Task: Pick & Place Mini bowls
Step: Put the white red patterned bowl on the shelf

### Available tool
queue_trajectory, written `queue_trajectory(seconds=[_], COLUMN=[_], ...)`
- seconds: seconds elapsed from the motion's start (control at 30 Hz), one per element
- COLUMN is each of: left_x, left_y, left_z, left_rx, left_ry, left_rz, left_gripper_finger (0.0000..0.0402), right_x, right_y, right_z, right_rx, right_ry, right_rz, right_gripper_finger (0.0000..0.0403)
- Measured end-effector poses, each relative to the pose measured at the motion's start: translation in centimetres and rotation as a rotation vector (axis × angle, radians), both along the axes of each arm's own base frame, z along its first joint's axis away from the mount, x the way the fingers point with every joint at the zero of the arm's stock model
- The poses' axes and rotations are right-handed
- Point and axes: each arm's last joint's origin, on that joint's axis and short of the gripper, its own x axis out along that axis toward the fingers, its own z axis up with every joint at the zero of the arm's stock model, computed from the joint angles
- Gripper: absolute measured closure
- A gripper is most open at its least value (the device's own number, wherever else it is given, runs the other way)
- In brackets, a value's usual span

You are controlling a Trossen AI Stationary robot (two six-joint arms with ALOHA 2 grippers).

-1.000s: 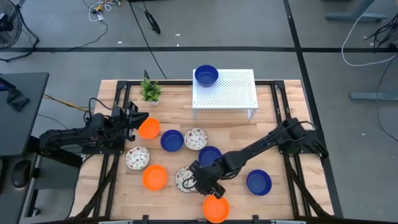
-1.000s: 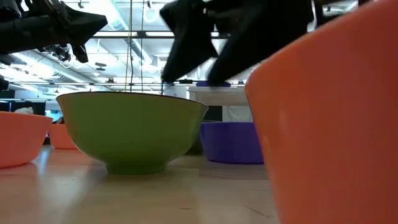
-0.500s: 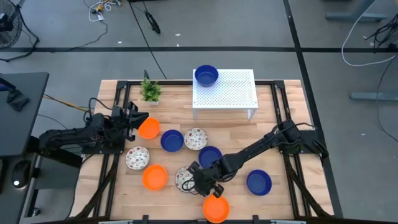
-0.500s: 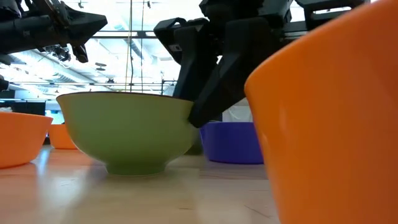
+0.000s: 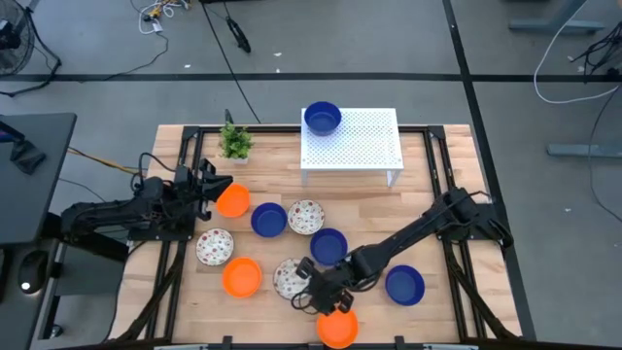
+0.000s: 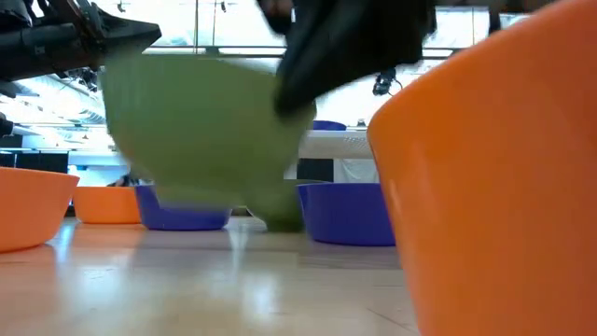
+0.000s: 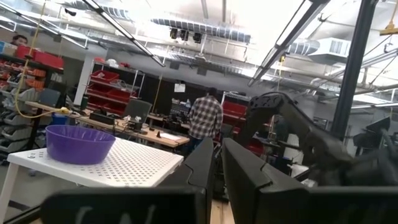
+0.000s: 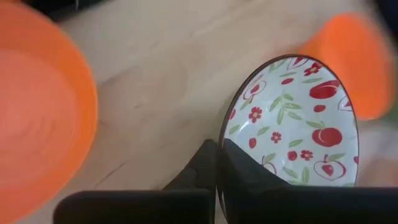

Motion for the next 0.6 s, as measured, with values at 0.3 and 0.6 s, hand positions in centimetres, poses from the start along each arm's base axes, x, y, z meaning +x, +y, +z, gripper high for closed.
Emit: queue_trajectory(seconds=[0.3, 0.6], left_x=[0.0, 0.0], left_y=[0.0, 0.0], left_z=[0.0, 0.0], left_rx=[-0.016, -0.018], left_ry=[-0.003, -0.002], left_rz=[-0.007, -0.007], left_gripper_finger=[0.0363, 0.0363], right_x=[-4.2, -9.9], right_y=[-1.1, -11.3], right_z=[9.3, 17.6], right_rx=[-0.038, -0.093], right_ry=[-0.187, -0.232], right_rz=[-0.093, -0.532], right_gripper_finger=[0.0400, 0.0401])
